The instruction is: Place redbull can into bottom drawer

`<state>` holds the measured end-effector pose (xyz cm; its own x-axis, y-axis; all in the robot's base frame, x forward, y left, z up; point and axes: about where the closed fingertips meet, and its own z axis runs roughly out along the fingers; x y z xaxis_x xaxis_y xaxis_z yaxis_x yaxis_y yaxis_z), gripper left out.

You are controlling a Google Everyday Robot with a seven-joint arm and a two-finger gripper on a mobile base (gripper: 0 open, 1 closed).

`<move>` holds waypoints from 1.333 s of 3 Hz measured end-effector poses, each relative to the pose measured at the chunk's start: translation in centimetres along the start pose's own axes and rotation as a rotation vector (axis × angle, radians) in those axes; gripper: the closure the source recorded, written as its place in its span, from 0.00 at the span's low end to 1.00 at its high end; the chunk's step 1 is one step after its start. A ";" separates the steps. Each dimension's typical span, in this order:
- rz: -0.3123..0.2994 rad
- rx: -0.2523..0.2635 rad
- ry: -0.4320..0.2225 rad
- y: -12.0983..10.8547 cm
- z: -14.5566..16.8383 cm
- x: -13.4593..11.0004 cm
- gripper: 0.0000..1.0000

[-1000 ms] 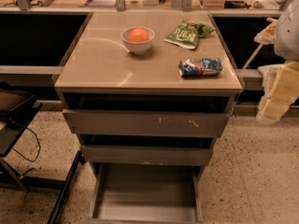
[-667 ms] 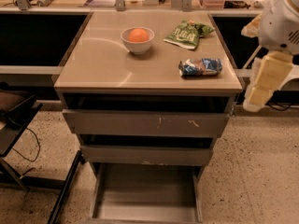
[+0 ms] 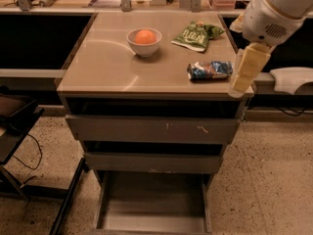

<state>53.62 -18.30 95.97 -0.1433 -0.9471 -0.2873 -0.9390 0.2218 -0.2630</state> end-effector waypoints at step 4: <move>0.039 -0.087 0.051 -7.0 10.6 0.1 0.00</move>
Offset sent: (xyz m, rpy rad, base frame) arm 0.0777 0.0251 -0.0629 -0.0258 0.0912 0.0267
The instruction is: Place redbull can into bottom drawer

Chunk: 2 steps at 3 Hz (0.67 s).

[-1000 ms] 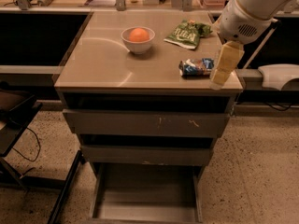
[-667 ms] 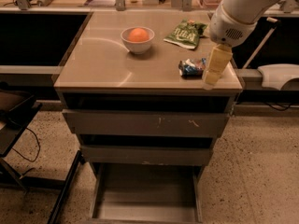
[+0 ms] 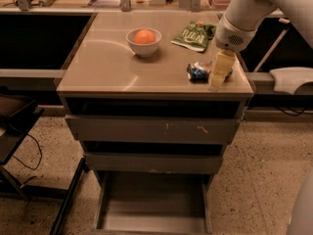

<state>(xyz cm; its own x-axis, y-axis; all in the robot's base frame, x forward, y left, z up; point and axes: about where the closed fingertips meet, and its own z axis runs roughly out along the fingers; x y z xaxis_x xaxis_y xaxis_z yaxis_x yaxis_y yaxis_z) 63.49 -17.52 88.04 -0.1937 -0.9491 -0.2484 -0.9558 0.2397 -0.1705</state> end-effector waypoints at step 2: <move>-0.037 -0.002 0.031 -7.6 3.6 -0.4 0.00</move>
Offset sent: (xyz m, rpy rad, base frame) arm 0.1292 -0.0209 0.0054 -0.0354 -0.0464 0.0173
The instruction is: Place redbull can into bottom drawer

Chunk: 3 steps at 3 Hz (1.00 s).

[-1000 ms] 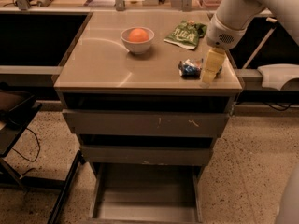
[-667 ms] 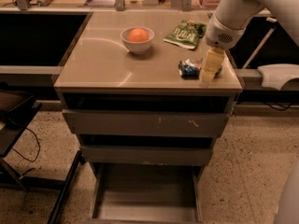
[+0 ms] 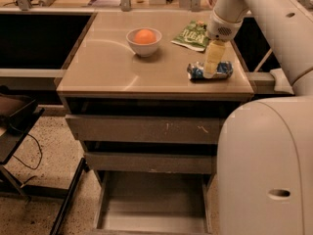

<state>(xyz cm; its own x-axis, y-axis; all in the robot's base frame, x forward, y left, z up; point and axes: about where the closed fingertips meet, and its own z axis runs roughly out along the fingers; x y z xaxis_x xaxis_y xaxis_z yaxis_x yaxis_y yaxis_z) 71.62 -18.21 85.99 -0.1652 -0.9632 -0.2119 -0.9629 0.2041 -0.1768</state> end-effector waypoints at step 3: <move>0.003 -0.062 -0.048 0.8 4.8 -0.3 0.00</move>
Offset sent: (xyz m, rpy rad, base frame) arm -0.0111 0.0054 -0.0473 0.0618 0.0633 -0.0002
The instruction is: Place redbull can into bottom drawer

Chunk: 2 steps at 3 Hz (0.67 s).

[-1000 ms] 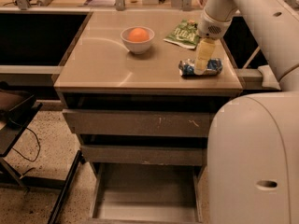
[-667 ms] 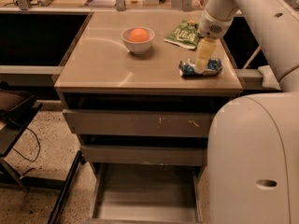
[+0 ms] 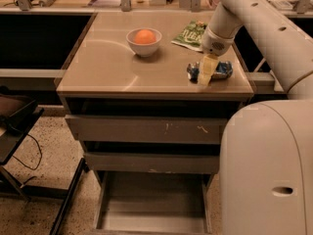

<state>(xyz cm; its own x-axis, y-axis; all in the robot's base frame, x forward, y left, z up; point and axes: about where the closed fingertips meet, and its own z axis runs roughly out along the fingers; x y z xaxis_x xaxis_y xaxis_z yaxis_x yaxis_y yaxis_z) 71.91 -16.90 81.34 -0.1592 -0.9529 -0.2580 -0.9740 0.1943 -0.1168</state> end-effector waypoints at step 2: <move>0.000 -0.002 -0.001 0.0 0.2 0.0 0.19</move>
Offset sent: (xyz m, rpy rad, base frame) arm 0.0001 0.0008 -0.0019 0.0012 0.0020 0.0011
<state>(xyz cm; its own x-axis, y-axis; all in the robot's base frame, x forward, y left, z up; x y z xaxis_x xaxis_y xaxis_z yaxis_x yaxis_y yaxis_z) 71.92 -16.82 81.15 -0.1586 -0.9528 -0.2589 -0.9744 0.1933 -0.1147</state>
